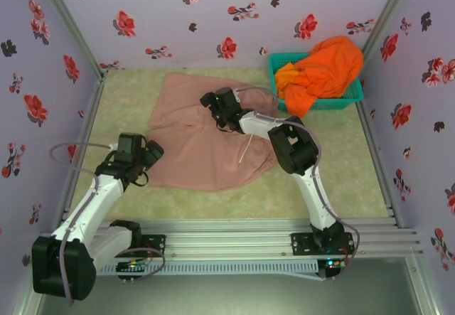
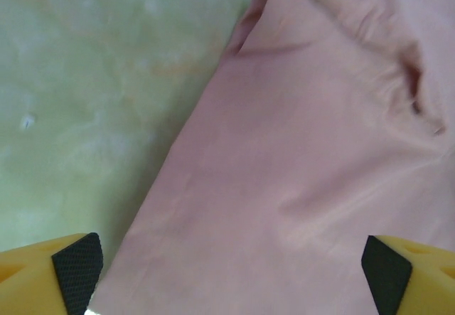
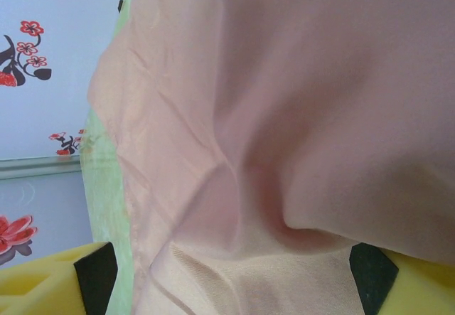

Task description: Fold and stack the shorts

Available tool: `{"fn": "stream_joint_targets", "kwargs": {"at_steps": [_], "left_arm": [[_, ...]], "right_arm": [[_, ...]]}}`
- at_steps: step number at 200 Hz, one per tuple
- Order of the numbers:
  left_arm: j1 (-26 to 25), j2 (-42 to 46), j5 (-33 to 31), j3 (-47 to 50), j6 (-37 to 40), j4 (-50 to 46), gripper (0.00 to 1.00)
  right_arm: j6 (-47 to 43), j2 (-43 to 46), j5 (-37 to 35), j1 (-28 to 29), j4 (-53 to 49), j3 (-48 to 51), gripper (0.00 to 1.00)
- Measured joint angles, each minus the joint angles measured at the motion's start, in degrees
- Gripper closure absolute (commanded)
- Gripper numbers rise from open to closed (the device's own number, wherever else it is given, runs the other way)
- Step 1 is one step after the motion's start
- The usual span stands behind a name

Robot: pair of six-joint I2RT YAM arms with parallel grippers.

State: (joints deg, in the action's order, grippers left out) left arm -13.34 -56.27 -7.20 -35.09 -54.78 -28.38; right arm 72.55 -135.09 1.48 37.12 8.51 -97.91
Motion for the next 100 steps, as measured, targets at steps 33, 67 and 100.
{"fn": "stream_joint_targets", "kwargs": {"at_steps": [33, 67, 100], "left_arm": [[-5.0, -1.7, -4.8, 0.8, -5.5, -5.3, 0.15], [-6.4, -3.9, -6.8, 2.8, -7.7, -6.4, 0.24], [-7.2, -5.9, -6.8, 4.9, -7.9, -5.0, 0.34]], "right_arm": [[-1.3, 0.2, 1.0, 0.0, 0.0, 0.0, 0.11], [-4.1, 3.8, 3.2, 0.1, -1.0, 3.1, 0.09], [-7.8, 12.5, 4.5, 0.4, -2.1, 7.0, 0.07]]}}
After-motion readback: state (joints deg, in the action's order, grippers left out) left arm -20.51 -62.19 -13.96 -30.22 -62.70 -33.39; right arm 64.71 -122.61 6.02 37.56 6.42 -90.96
